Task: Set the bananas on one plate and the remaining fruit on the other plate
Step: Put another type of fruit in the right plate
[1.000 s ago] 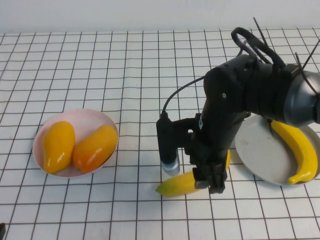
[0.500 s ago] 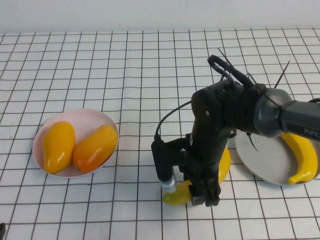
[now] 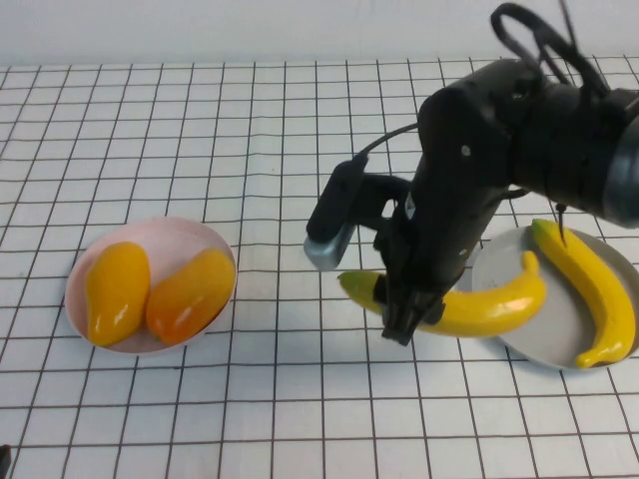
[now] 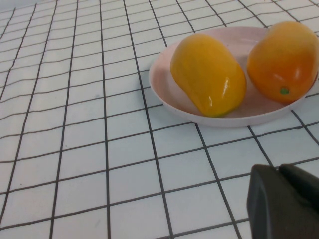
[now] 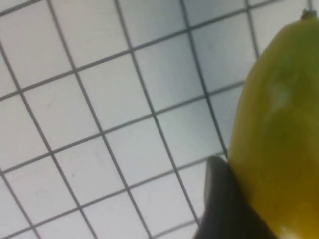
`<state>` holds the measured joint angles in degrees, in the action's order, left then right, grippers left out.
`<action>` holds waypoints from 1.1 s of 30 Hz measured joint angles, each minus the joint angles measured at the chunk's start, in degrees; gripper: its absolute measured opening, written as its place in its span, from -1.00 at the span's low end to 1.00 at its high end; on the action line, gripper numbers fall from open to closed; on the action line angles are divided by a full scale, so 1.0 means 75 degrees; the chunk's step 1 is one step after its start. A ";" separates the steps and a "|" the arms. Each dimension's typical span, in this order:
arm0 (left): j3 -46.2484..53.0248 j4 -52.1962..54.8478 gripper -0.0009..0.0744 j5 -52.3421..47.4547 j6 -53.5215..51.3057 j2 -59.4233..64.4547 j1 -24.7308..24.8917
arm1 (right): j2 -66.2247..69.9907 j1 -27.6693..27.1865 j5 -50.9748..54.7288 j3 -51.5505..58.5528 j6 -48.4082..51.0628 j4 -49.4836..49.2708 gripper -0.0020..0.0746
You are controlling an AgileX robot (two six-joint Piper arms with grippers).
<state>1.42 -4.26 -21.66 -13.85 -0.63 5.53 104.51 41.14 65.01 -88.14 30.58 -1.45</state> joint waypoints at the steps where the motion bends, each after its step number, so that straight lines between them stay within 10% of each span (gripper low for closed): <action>1: 0.0000 0.0000 -0.99 0.0000 0.0000 0.0000 0.0000 | -0.0180 0.0000 0.0158 -0.0035 -0.0656 0.0257 -0.13; 8: 0.0000 0.0000 -0.99 0.0000 0.0000 0.0000 0.0000 | -0.1012 -0.0819 0.0520 -0.0038 -0.4012 0.1574 -0.13; 18: 0.0000 0.0000 -0.99 0.0000 0.0000 0.0000 0.0000 | -0.0093 -0.3276 -0.0673 -0.0038 -0.4611 -0.1505 -0.13; 33: 0.0000 0.0000 -0.99 0.0000 0.0000 0.0000 0.0000 | 0.1122 -0.3361 -0.0816 -0.0038 -0.4705 -0.1648 -0.09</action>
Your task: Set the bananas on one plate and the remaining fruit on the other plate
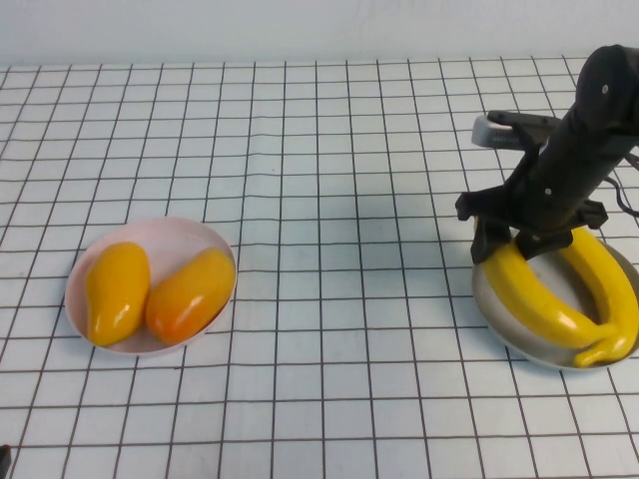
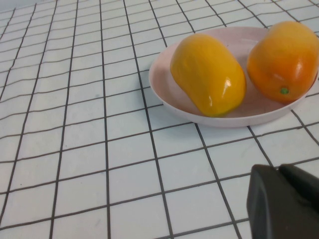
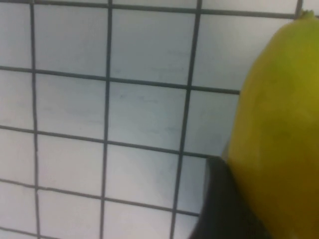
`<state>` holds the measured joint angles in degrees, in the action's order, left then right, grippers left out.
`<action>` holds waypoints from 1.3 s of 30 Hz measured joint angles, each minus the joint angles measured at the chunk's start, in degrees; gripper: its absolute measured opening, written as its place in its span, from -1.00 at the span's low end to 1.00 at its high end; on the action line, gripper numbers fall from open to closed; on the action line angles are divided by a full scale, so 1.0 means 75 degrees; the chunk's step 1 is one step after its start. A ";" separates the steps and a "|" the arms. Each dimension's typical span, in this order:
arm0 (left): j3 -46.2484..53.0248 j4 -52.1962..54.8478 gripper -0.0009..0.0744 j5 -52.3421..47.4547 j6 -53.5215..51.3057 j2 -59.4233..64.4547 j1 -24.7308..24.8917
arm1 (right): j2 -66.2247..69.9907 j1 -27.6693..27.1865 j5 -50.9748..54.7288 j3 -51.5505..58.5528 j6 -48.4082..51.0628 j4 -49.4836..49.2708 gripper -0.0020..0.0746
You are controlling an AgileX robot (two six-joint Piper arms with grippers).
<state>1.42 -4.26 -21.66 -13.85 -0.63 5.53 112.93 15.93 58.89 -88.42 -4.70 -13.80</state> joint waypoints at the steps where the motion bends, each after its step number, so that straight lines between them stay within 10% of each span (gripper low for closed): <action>1: 0.0000 0.0000 -0.99 0.0000 0.0000 0.0000 0.0000 | 0.0018 0.0000 0.0000 0.0000 -0.0054 0.0112 -0.07; 23: 0.0000 0.0000 -0.99 0.0000 0.0000 0.0000 0.0000 | -0.0222 0.0000 0.0423 0.0000 -0.0075 0.1142 -0.06; 32: 0.0000 0.0000 -0.99 0.0000 0.0000 0.0000 0.0000 | -0.2685 0.0000 -0.0250 0.0433 0.1412 -0.0349 -0.86; 39: 0.0000 0.0000 -0.99 0.0000 0.0000 0.0000 0.0000 | -0.6061 0.0000 -0.2235 0.2514 0.3358 -0.2542 -0.97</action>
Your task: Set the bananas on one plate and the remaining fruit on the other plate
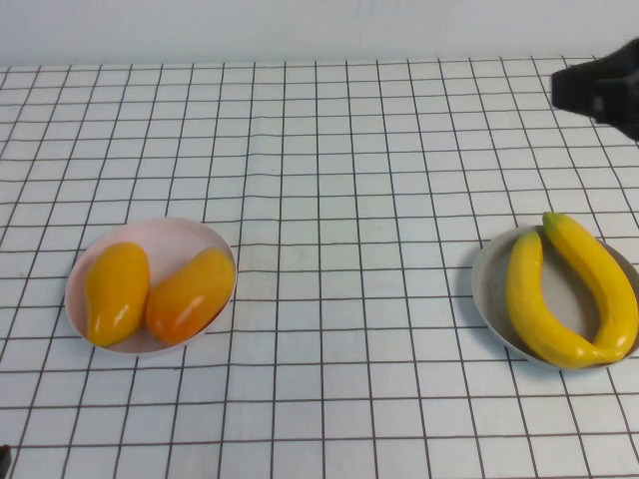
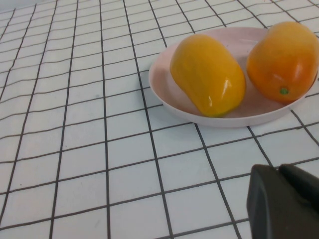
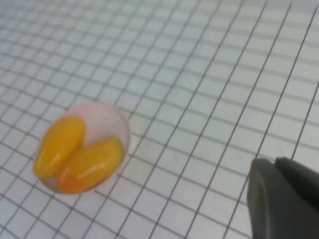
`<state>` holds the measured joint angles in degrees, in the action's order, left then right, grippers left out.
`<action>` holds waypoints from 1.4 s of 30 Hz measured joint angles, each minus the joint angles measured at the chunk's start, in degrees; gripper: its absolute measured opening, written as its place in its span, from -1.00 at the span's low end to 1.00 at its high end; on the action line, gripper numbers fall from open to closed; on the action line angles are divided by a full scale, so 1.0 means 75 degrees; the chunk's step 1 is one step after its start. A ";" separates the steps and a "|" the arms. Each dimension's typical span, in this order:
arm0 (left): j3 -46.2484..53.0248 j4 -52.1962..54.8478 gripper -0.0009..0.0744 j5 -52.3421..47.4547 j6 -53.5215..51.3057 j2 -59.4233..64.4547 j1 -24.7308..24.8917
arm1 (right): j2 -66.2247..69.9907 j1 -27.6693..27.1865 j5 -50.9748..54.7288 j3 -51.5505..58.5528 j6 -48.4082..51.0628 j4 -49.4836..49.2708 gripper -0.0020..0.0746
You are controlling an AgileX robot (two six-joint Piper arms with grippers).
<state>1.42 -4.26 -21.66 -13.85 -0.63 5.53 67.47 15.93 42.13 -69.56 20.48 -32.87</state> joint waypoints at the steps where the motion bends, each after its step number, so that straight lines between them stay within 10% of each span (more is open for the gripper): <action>1: 0.0000 0.0000 -0.99 0.0000 0.0000 0.0000 0.0000 | -0.0542 0.0000 -0.0415 0.0509 0.0200 -0.0120 -0.98; 20: 0.0000 0.0000 -0.99 0.0000 0.0000 0.0000 0.0000 | -0.8805 0.0000 -0.2700 0.5883 0.0460 0.1815 -0.98; 36: 0.0000 0.0000 -0.99 0.0000 0.0000 0.0000 0.0000 | -0.9106 0.0000 -0.4459 0.7884 -0.0016 0.2780 -0.98; 42: 0.0000 0.0000 -0.99 0.0000 0.0000 0.0000 0.0000 | -0.9106 -0.0800 -0.4783 0.9175 -0.2287 0.3688 -0.98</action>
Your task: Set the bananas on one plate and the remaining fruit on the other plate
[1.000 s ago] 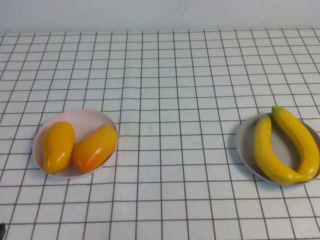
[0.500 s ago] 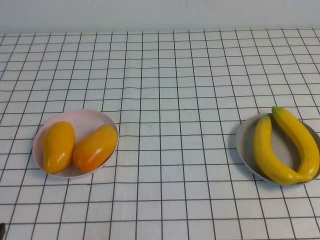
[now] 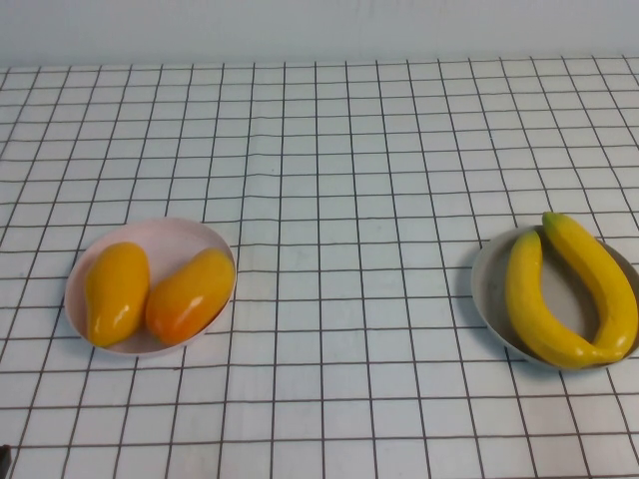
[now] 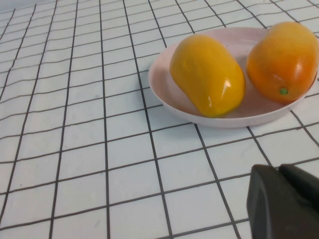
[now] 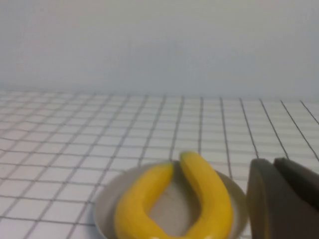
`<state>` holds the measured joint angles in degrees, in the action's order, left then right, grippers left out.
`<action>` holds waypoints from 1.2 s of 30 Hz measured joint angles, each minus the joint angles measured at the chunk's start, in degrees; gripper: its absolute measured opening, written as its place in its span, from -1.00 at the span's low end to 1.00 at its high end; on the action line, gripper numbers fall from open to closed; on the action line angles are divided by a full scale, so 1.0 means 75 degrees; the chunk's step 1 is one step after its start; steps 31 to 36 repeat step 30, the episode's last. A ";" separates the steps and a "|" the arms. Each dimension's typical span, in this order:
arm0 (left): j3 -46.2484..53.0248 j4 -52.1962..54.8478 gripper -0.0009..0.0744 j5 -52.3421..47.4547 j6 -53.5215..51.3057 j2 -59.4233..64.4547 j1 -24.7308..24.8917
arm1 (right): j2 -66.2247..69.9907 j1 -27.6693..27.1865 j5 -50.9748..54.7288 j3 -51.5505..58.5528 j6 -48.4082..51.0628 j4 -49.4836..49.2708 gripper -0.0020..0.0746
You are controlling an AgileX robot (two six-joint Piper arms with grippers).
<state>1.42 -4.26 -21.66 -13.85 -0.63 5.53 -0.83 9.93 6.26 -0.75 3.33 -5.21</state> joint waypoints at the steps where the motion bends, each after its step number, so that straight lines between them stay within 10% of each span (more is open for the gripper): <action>1: 0.0000 0.0000 -0.99 0.0000 0.0000 0.0000 0.0000 | 0.0000 -0.0254 0.0026 0.0170 -0.0347 0.0217 -0.99; 7: 0.0000 0.0000 -0.99 0.0000 0.0000 0.0000 0.0000 | 0.0000 -0.1299 0.0959 0.0294 -0.0952 0.0484 -0.99; 36: 0.0000 0.0000 -0.99 0.0000 0.0000 0.0000 0.0000 | 0.0000 -0.1323 0.1792 0.0326 -0.1190 0.0515 -0.99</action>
